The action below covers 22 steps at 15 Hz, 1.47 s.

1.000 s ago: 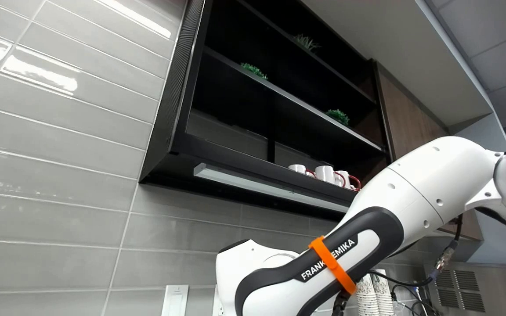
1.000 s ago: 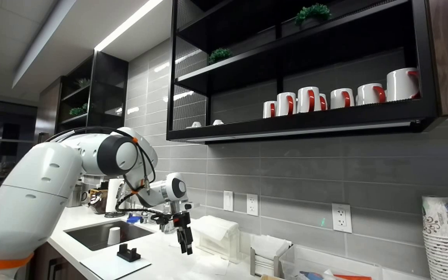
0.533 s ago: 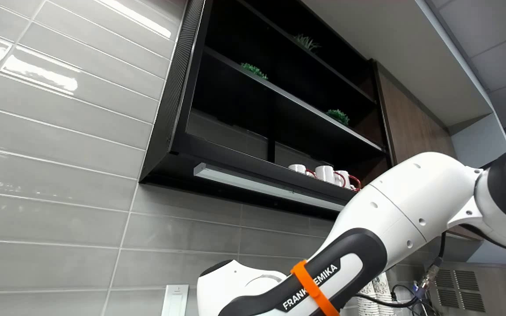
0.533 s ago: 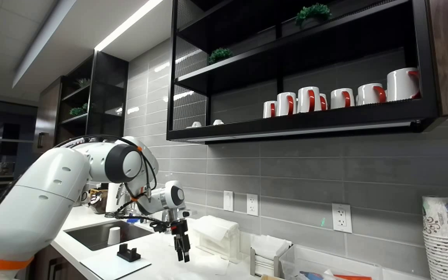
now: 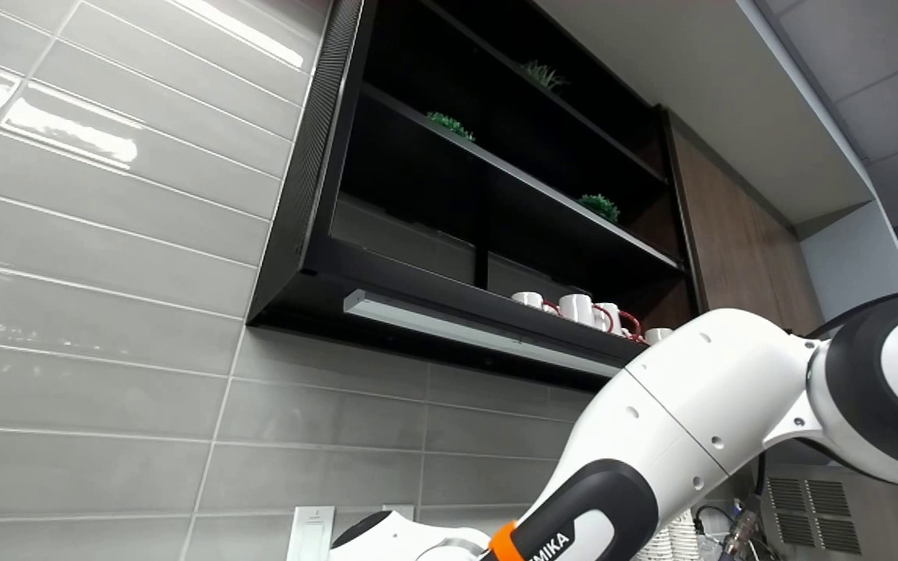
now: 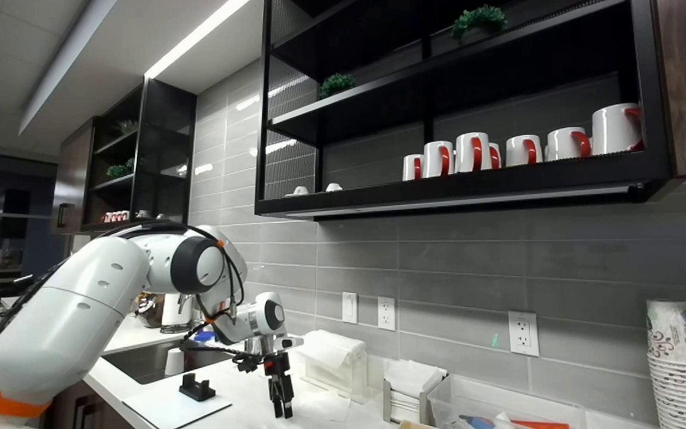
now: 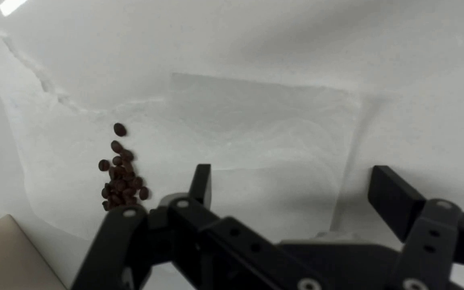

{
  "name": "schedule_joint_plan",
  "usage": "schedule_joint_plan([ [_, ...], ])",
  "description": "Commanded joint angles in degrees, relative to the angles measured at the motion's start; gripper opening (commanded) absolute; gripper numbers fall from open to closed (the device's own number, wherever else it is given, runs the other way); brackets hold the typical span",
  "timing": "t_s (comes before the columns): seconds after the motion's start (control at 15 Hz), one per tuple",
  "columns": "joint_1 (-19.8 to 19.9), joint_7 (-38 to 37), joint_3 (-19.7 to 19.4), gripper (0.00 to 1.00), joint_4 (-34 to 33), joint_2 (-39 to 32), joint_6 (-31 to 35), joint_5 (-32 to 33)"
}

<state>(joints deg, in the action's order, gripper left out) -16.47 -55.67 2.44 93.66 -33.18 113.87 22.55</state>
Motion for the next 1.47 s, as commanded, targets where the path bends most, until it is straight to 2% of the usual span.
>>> schedule_joint_plan([
  [0.0,-1.2,0.0,-1.6,0.89,-1.8,-2.1,-0.2,-0.4],
  [0.13,-1.3,-0.1,-2.0,0.86,-1.5,-1.9,-0.2,-0.2],
  [0.2,-1.3,-0.1,-2.2,0.78,-1.1,-1.7,0.1,-0.1],
  [0.27,-1.2,0.0,-2.4,0.82,-0.4,-1.3,0.8,0.1],
  [0.33,-1.1,0.0,-2.6,0.8,0.1,-0.9,0.9,0.4],
  [0.67,-0.6,2.0,-3.1,0.83,1.9,-0.3,3.1,1.0],
  [0.8,-0.5,3.4,-3.1,0.77,2.7,0.0,4.7,0.9],
  [1.13,0.3,7.6,-2.8,0.37,5.1,0.6,10.4,-0.4],
  [1.27,0.4,8.5,-3.0,0.32,6.0,1.3,11.7,-0.6],
  [1.4,0.5,9.4,-3.1,0.19,6.9,2.4,13.0,-0.6],
])
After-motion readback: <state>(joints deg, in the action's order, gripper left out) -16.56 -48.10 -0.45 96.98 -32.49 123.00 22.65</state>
